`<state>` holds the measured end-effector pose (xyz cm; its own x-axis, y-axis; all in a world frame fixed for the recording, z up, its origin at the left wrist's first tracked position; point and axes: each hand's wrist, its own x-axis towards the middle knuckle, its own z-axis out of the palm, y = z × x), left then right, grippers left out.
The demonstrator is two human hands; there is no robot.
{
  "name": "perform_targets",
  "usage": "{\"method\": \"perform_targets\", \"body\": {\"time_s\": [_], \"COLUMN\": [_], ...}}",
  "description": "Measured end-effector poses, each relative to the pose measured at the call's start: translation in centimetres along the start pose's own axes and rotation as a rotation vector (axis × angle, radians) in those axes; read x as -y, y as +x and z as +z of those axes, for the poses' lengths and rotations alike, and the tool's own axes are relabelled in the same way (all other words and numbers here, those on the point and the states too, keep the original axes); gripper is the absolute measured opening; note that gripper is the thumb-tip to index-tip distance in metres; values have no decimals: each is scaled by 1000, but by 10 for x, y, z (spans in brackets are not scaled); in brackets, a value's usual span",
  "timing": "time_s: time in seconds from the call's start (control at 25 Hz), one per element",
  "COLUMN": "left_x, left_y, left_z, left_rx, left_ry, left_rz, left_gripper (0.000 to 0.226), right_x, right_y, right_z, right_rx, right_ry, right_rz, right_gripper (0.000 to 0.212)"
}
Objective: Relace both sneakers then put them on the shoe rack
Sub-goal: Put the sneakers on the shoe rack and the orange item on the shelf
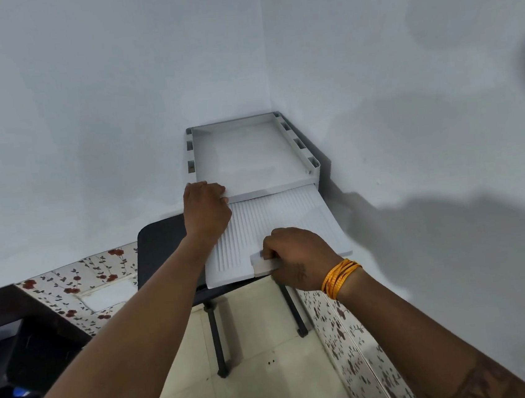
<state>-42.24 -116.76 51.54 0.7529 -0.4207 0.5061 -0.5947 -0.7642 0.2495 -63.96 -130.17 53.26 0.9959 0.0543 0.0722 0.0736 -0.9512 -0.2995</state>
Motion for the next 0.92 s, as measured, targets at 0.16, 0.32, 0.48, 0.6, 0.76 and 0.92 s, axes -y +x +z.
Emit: {"method": "perform_targets", "body": {"time_s": [0.16,0.32,0.48,0.6,0.76,0.92], "left_x": [-4,-8,-8,-9,-4,-9], "left_y": [-4,-9,-9,-13,-19,-39], "left_z": [0,-2,-1,6,16,22], "left_rx": [-19,-33,-62,-109,-26,-10], "left_ry": [-20,-26,5,13,118,112], "left_rz": [7,-2,1,38,65,50], "left_gripper": [16,16,11,10,40,58], "right_x": [-1,-7,-22,-41,-63,-80], "right_y": [-17,-15,-7,9,40,74], "right_z": [5,31,74,105,138,154], "right_rx": [-24,29,73,163,216,211], "right_ry": [-50,-30,4,-28,-104,-113], "right_rz": [16,34,62,81,87,129], "right_gripper": [30,26,27,39,56,67]}}
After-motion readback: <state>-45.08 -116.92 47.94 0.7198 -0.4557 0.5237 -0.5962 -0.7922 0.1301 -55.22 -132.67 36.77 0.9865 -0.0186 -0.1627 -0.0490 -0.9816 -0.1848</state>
